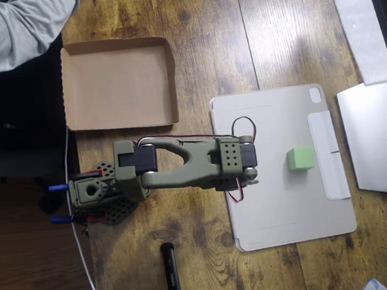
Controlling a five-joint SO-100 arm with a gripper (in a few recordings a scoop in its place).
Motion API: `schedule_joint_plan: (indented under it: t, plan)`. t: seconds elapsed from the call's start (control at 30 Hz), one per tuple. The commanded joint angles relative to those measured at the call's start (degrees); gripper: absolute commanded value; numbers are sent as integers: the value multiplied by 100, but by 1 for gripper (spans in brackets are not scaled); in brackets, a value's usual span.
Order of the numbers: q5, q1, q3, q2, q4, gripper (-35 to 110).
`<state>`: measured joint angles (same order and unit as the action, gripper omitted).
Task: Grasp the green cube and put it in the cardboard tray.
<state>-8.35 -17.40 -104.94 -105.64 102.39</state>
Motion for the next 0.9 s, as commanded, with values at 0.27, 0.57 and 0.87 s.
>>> schedule_joint_plan:
  t: [0.27, 0.57, 0.87]
  plan:
    - [1503, 545, 123, 519, 123, 0]
    - [1477, 387, 554, 475, 105, 0]
    - [1582, 176, 3463, 1696, 105, 0]
